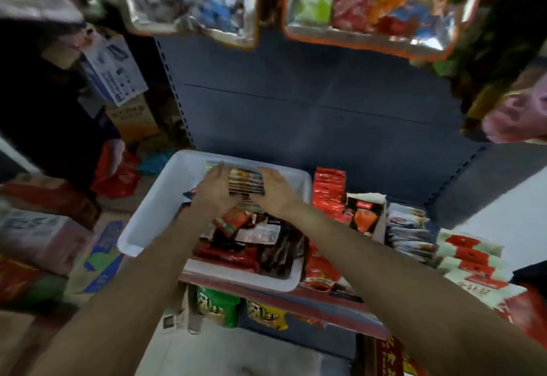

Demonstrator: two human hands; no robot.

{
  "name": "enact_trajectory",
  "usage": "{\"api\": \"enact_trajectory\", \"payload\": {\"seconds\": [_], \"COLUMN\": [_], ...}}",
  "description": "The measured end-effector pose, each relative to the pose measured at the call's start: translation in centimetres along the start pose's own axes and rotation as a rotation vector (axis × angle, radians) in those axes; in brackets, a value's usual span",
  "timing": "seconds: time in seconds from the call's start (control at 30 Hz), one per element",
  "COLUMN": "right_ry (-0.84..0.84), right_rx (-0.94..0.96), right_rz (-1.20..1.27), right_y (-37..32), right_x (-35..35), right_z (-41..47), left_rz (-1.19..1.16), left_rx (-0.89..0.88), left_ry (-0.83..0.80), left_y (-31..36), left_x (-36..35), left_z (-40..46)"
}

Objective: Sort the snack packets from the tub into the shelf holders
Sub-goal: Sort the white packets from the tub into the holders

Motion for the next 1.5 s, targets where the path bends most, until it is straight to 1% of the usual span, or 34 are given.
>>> {"api": "enact_trajectory", "payload": {"seconds": [0.1,0.17,0.23,0.33,0.4,0.57,0.67,0.7,0.77,0.87,0.93,0.97,1.0,1.07,1.13,1.2,1.27,1.3,1.37,1.43,1.5], "right_ry": [-0.061,-0.100,-0.103,-0.086,-0.086,-0.109,-0.048,-0.034,-0.015,0.014,0.067,0.106,0.149,0.248,0.343,0.405,0.400,0.364,0.252,0.175,0.206], "right_rx": [-0.048,-0.109,-0.171,-0.235,-0.251,-0.261,-0.212,-0.206,-0.226,-0.195,-0.177,-0.166,-0.159,-0.136,-0.108,-0.117,-0.132,-0.137,-0.146,-0.140,-0.081], "right_rz": [-0.003,0.001,-0.025,-0.194,-0.254,-0.242,-0.281,-0.253,-0.106,0.101,0.185,0.227,0.285,0.449,0.564,0.641,0.704,0.687,0.591,0.513,0.541], "right_y": [-0.4,0.2,0.7,1.4,1.5,1.8,1.4,1.4,1.9,1.7,1.4,1.4,1.4,1.7,2.2,2.9,3.4,3.6,4.3,4.9,5.4], "right_x": [-2.1,-3.5,-4.2,-4.4,-4.7,-5.4,-4.7,-4.6,-4.7,-4.3,-3.4,-2.8,-2.0,-0.3,1.7,3.2,4.3,4.8,6.0,7.3,9.4], "right_z": [2.9,4.5,5.6,6.9,7.3,7.4,7.9,7.9,7.7,7.2,6.6,6.2,5.8,4.6,3.1,1.3,-0.8,-1.9,-3.9,-6.0,-8.4], "left_rz": [0.184,0.272,0.273,0.227,0.182,0.030,-0.023,-0.017,-0.033,-0.181,-0.236,-0.257,-0.308,-0.535,-0.759,-0.828,-0.841,-0.838,-0.839,-0.842,-0.871], "left_rx": [-0.062,-0.059,-0.053,-0.058,-0.075,-0.117,-0.072,-0.054,-0.030,0.015,0.021,0.010,0.007,0.063,0.123,0.099,0.052,0.021,-0.064,-0.159,-0.242], "left_ry": [-0.079,-0.157,-0.231,-0.278,-0.251,-0.118,-0.031,-0.026,-0.057,-0.078,-0.051,-0.008,0.049,0.126,0.114,0.092,0.088,0.089,0.070,-0.004,-0.059], "left_y": [-2.2,-3.6,-4.8,-5.9,-6.1,-6.4,-7.2,-7.4,-7.4,-7.2,-6.9,-6.6,-6.3,-6.2,-5.7,-4.2,-2.3,-1.2,1.7,5.8,10.4], "left_x": [-0.6,-1.2,-1.9,-2.7,-2.7,-2.0,-1.1,-1.0,-1.1,-1.0,-0.5,0.1,0.8,2.4,3.3,3.8,4.5,4.7,5.1,4.9,4.5], "left_z": [1.6,2.1,2.3,2.5,2.4,2.2,2.2,2.2,2.3,2.2,2.2,2.2,2.2,1.9,1.3,0.7,-0.3,-0.9,-2.2,-3.7,-5.1]}}
Point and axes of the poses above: each hand's wrist, its own z-axis towards the middle knuckle, its own x-axis out of the back of the hand, y = z × x, the point moved 9 cm from there along z, towards the middle knuckle, and after that the axes turned 7 degrees about x, right-handed, at the moved point
